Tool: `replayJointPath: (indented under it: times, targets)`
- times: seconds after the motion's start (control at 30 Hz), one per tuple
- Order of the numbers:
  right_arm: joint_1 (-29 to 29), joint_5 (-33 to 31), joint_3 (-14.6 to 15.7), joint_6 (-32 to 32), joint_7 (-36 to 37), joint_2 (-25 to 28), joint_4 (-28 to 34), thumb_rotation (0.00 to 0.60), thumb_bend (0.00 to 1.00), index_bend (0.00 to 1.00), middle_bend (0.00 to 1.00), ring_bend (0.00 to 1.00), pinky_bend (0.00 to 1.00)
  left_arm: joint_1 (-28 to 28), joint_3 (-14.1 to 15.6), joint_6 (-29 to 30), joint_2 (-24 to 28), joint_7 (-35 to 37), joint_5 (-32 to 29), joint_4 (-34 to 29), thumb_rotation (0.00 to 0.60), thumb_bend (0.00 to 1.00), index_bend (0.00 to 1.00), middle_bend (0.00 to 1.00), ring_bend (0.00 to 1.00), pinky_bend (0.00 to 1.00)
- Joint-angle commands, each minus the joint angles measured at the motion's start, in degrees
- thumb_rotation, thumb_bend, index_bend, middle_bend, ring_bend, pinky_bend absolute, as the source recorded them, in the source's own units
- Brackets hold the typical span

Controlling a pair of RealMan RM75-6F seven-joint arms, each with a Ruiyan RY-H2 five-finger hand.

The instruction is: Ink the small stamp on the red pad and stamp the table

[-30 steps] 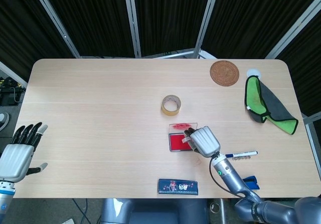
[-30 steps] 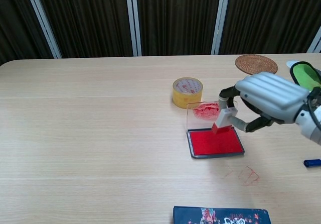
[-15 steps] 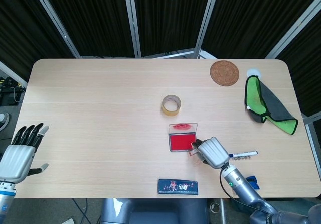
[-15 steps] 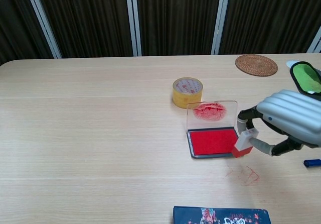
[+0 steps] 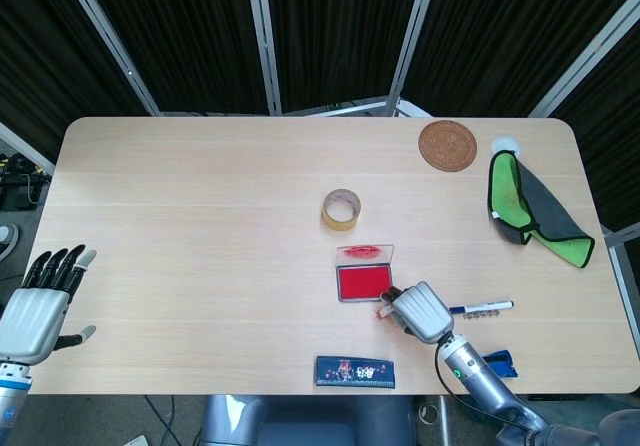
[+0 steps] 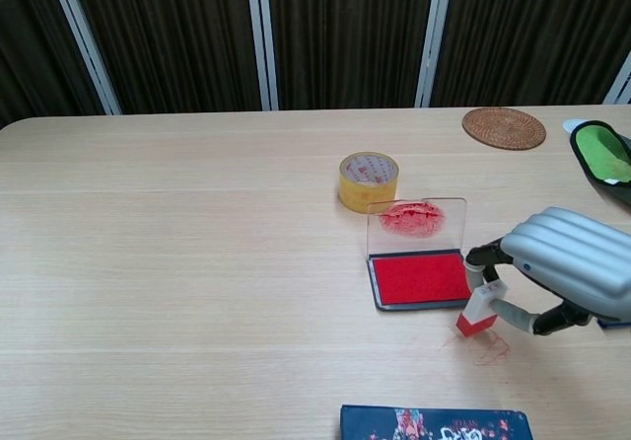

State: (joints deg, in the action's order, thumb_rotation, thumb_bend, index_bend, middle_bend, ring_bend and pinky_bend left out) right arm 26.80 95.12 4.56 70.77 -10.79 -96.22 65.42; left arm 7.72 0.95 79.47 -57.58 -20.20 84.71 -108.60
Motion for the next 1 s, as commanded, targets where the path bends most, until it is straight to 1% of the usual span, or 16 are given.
replayJointPath:
  times: [0.03,0.27,0.33,0.5,0.6,0.7,0.87,1.0]
  targets:
    - [-0.1,0.2,0.1,0.0,-0.7,-0.1,-0.5,0.600,0.60,0.58,0.56,0.78,0.98,0.0,0.0,0.0,0.0,0.0,0.0,0.0,0.600,0.00,0.00,0.00,0.00,0.00]
    - [-0.6,0.0,0.3,-0.6,-1.7,0.0,-0.5,0.600,0.52,0.53,0.54,0.78,0.98,-0.1,0.1,0.1,-0.1,-0.3,0.3,-0.2,0.600,0.00,0.00,0.00,0.00,0.00]
    - [-0.7,-0.2,0.2,-0.9,-1.6,0.1,-0.2,0.600,0.48,0.51,0.53,0.78,0.98,-0.2,0.1,0.3,-0.2,-0.4,0.4,-0.2,0.600,0.00,0.00,0.00,0.00,0.00]
    - [-0.8,-0.8,0.1,-1.8,-1.4,0.7,0.7,0.600,0.31,0.44,0.48,0.78,0.98,-0.2,0.2,0.3,-0.3,-0.6,0.4,-0.2,0.600,0.00,0.00,0.00,0.00,0.00]
    - [-0.8,-0.8,0.1,-2.0,-1.6,0.8,0.9,0.600,0.25,0.42,0.46,0.78,0.98,-0.2,0.2,0.2,-0.3,-0.6,0.4,-0.2,0.600,0.00,0.00,0.00,0.00,0.00]
    - [-1.0,-0.8,0.2,-2.1,-1.8,0.8,0.9,0.600,0.21,0.41,0.45,0.78,0.98,-0.2,0.2,0.2,-0.3,-0.6,0.4,-0.2,0.600,0.00,0.00,0.00,0.00,0.00]
    - [-1.2,-0.2,0.3,-1.6,-2.0,1.0,1.1,0.600,0.19,0.39,0.44,0.78,0.98,-0.2,0.3,0.2,-0.3,-0.7,0.5,-0.2,0.600,0.00,0.00,0.00,0.00,0.00]
    - [-1.3,0.3,0.3,-1.0,-2.0,1.3,1.5,0.600,0.17,0.37,0.41,0.78,0.98,-0.3,0.3,0.2,-0.2,-0.6,0.6,-0.3,0.600,0.00,0.00,0.00,0.00,0.00]
